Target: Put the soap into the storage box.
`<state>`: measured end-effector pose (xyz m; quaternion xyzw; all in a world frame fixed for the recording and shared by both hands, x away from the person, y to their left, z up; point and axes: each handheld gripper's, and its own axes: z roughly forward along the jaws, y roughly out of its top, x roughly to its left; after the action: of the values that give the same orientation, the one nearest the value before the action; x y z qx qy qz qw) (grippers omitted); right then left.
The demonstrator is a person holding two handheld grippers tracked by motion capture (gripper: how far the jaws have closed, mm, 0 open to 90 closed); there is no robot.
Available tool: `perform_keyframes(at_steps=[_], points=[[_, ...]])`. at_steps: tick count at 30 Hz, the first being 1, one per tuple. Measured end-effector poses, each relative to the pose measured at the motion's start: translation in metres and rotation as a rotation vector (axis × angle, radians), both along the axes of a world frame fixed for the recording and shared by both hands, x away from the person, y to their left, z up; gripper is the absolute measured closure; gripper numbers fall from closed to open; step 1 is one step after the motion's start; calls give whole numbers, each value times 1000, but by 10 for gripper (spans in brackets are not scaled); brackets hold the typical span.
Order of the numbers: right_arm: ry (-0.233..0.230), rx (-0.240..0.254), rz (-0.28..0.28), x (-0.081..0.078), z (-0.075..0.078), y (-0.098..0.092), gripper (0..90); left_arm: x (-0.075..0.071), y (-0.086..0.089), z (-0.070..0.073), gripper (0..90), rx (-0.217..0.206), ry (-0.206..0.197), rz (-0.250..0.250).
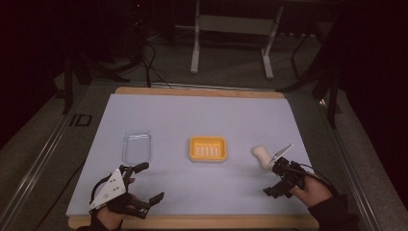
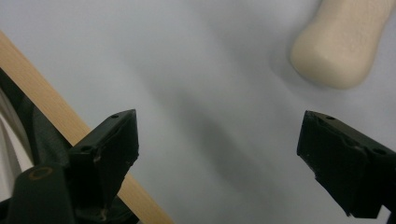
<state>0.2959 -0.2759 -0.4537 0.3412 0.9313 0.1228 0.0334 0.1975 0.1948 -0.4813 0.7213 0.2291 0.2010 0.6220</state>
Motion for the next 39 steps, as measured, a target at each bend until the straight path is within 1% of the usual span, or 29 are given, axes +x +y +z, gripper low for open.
perform_keyframes(at_steps=[2,4,8,11,12,14,17,18,19,20,21,22,23,24,25,26,27,29,31,32,34,37,39], points=[[7,-16,-5,0,0,0,127,0,0,0,12,1,0,0],[17,-22,-6,1,-1,0,130,0,0,0,12,1,1,0],[60,-68,-12,2,-3,1,132,0,0,0,12,4,3,0],[108,-101,-26,5,-6,3,131,0,-1,0,12,7,3,0],[116,-109,-26,5,-8,3,131,0,-1,0,12,9,3,1],[147,-126,-42,7,-10,3,132,0,-1,-1,12,14,4,0],[192,-134,-55,10,-12,3,132,0,-1,-1,12,18,6,1],[192,-134,-55,10,-12,3,132,0,-1,-1,12,18,6,1],[207,-145,-55,11,-13,3,132,0,-1,-1,12,18,6,1],[239,-168,-69,14,-14,4,132,0,-1,-1,12,20,6,3],[253,-182,-75,15,-15,4,132,0,-1,-1,11,18,5,2],[253,-182,-75,15,-15,4,132,0,-1,-1,12,18,5,2],[268,-197,-89,19,-16,3,131,0,-1,-1,12,19,4,2],[268,-197,-89,19,-16,3,131,0,-1,-1,12,19,4,2],[283,-199,-97,21,-16,2,131,0,-1,-1,12,19,4,2],[283,-199,-97,21,-16,2,132,0,-1,-1,12,20,4,2],[309,-199,-111,26,-19,1,132,0,-1,-1,12,20,5,1],[321,-195,-124,30,-22,1,131,0,-2,-1,11,19,5,0],[324,-194,-131,32,-23,1,131,0,-2,-1,12,20,6,0],[329,-186,-141,35,-24,0,125,0,-2,-1,11,21,7,0],[323,-167,-166,40,-26,-1,123,0,-2,-1,11,20,8,-1],[321,-166,-176,42,-26,-1,118,0,-2,-1,11,20,8,-2],[321,-159,-196,48,-30,-3,114,0,-2,-1,11,18,12,-4]])
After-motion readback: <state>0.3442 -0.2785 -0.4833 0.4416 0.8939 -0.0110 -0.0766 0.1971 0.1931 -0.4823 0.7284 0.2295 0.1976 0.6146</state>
